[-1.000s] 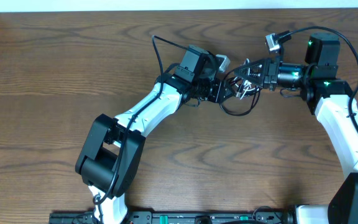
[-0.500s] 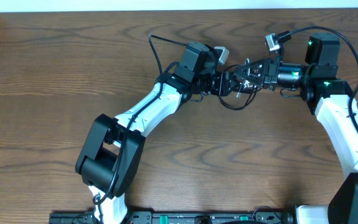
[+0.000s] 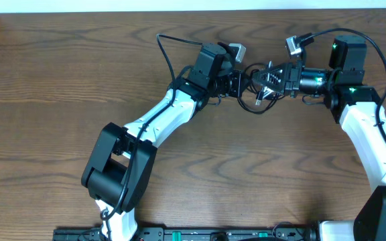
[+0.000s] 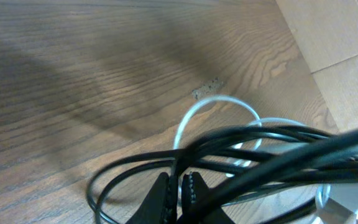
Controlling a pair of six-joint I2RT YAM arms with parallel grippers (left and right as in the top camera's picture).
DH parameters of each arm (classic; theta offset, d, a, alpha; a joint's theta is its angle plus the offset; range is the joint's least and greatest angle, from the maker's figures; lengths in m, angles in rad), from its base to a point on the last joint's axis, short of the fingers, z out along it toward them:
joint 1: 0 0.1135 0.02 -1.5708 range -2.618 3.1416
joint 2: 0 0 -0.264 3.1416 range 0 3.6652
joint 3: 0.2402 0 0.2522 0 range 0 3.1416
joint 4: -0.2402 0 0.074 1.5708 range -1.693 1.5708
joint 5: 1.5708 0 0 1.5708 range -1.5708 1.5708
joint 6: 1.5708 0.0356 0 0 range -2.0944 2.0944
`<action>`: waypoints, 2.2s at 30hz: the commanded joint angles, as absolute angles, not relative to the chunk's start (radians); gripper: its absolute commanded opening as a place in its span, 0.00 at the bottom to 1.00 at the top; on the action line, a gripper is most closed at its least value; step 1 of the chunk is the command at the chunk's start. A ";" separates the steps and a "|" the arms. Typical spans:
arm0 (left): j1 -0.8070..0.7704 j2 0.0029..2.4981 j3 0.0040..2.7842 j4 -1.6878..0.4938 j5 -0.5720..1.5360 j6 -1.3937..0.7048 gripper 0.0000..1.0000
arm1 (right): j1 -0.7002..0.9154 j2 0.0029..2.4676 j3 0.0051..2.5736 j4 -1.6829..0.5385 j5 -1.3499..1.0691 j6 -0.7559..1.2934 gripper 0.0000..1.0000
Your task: Untangle cables
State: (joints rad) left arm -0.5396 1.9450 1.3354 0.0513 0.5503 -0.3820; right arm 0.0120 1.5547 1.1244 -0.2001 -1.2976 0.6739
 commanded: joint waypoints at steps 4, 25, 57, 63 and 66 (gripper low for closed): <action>-0.539 1.954 1.343 0.056 0.525 -0.348 0.08 | 0.005 1.528 1.131 -0.199 -1.296 0.672 0.01; -0.499 1.954 1.343 -0.176 0.250 -0.345 0.07 | -0.071 1.528 1.131 -0.612 -0.617 0.488 0.01; -0.329 1.412 1.344 -0.470 0.512 -0.184 0.07 | -0.077 1.534 1.123 -0.793 -0.255 0.223 0.37; -0.329 1.395 1.344 -0.442 0.567 -0.219 0.08 | -0.052 1.534 1.123 -0.687 -0.578 0.130 0.47; -0.329 1.395 1.344 -0.397 0.589 -0.257 0.08 | -0.008 1.534 1.123 -0.652 -0.598 0.132 0.48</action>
